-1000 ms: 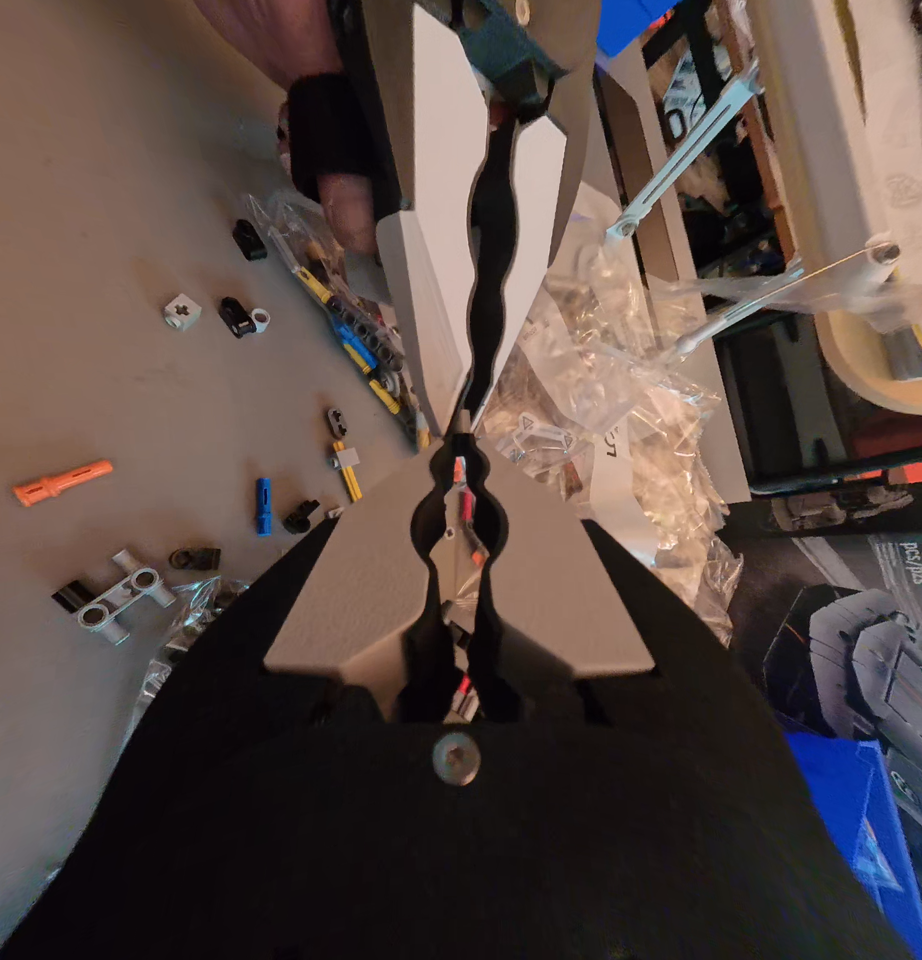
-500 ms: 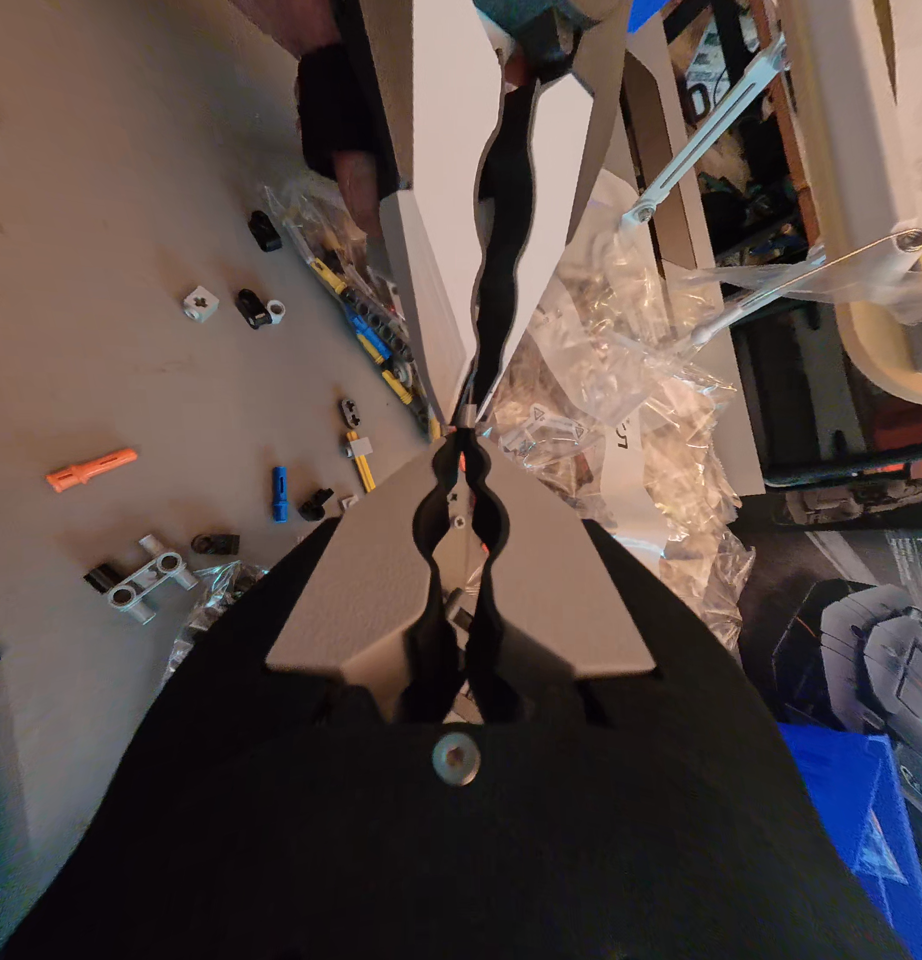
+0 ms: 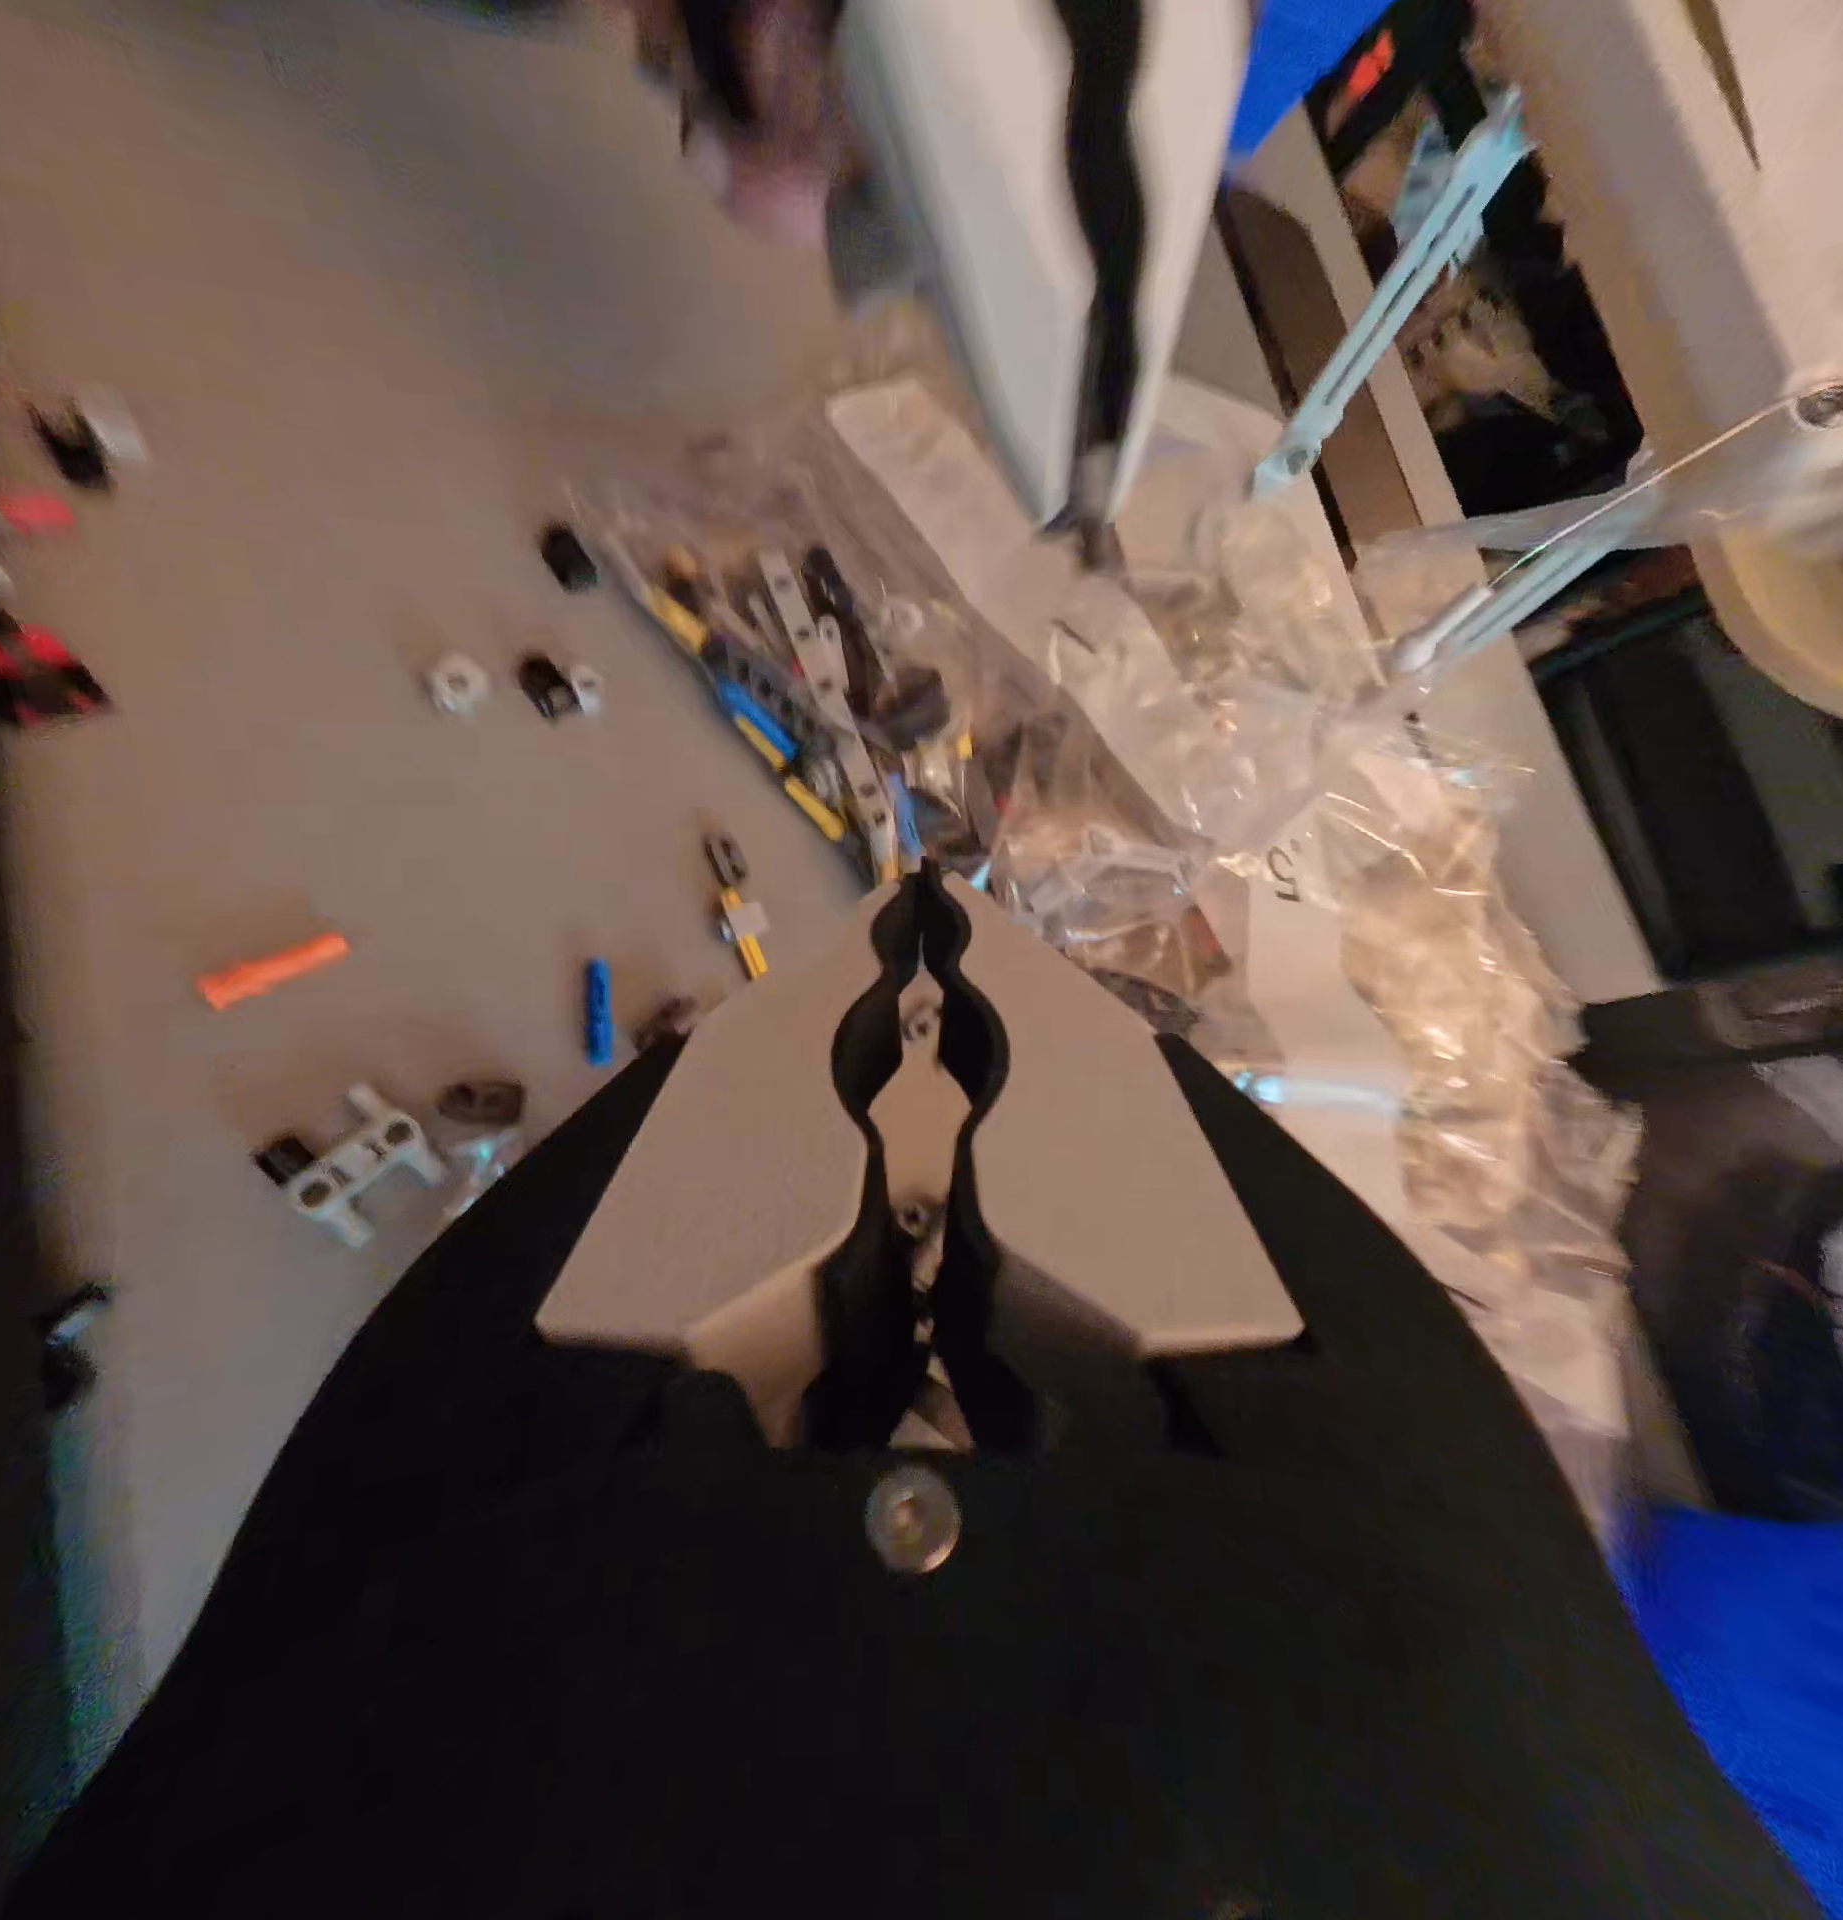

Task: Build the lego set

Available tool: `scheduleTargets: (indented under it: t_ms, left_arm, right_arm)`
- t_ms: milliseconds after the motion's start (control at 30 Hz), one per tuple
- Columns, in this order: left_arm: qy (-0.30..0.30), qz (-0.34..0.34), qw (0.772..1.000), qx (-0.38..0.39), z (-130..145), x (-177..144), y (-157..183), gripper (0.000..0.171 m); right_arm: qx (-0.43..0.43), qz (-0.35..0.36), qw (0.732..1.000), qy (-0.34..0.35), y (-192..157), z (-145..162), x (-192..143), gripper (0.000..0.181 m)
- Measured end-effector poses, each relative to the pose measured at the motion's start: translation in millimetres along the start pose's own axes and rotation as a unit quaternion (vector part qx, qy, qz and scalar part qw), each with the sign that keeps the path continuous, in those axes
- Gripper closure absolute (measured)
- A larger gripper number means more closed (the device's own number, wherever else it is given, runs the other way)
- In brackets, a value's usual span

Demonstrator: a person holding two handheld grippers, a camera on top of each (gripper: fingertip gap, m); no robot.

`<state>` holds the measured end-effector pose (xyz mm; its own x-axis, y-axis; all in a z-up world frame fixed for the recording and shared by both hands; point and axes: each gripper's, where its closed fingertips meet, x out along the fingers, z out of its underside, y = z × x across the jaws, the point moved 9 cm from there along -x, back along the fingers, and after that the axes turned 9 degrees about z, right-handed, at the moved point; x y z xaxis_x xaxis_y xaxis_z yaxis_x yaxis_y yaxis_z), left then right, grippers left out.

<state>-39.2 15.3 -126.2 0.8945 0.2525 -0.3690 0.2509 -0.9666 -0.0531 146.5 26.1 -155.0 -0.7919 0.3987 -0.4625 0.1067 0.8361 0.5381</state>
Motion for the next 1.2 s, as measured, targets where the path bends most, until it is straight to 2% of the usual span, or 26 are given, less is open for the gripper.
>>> scheduleTargets:
  t_ms: [67, 133, 233, 333, 467, 600, 800, 1000, 1200]
  left_arm:
    - [0.008, 0.014, 1.0, 0.019, -1, 9, 6, 0.166]
    - [0.001, 0.016, 0.998, 0.055, -1, 16, 13, 0.166]
    - [-0.006, 0.027, 0.996, 0.086, -1, 25, 21, 0.166]
    - [-0.023, 0.018, 0.994, 0.108, 0, 32, 23, 0.166]
    - [-0.045, 0.01, 0.991, 0.125, 3, 38, 25, 0.166]
    - [-0.043, 0.009, 0.99, 0.131, 3, 39, 26, 0.166]
    - [-0.117, -0.039, 0.975, 0.187, 6, 46, 30, 0.166]
    - [-0.16, -0.062, 0.962, 0.212, 7, 54, 35, 0.168]
    - [-0.125, -0.047, 0.978, 0.162, 1, 49, 34, 0.168]
  right_arm:
    - [0.069, -0.008, 0.997, 0.021, 11, 3, -2, 0.181]
    - [0.109, -0.032, 0.99, 0.079, 14, -3, -8, 0.181]
    - [0.133, -0.058, 0.984, 0.101, 14, -5, -8, 0.172]
    - [0.113, -0.062, 0.988, 0.086, 8, -5, -3, 0.167]
    - [0.068, -0.037, 0.994, 0.071, 3, -7, -3, 0.179]
    - [0.055, -0.031, 0.996, 0.065, 2, -9, -4, 0.18]
    - [-0.028, 0.038, 0.999, -0.001, -9, -12, 4, 0.18]
    - [-0.073, 0.057, 0.994, -0.057, -15, -12, 7, 0.181]
    - [-0.086, 0.077, 0.992, -0.049, -16, -15, 2, 0.18]
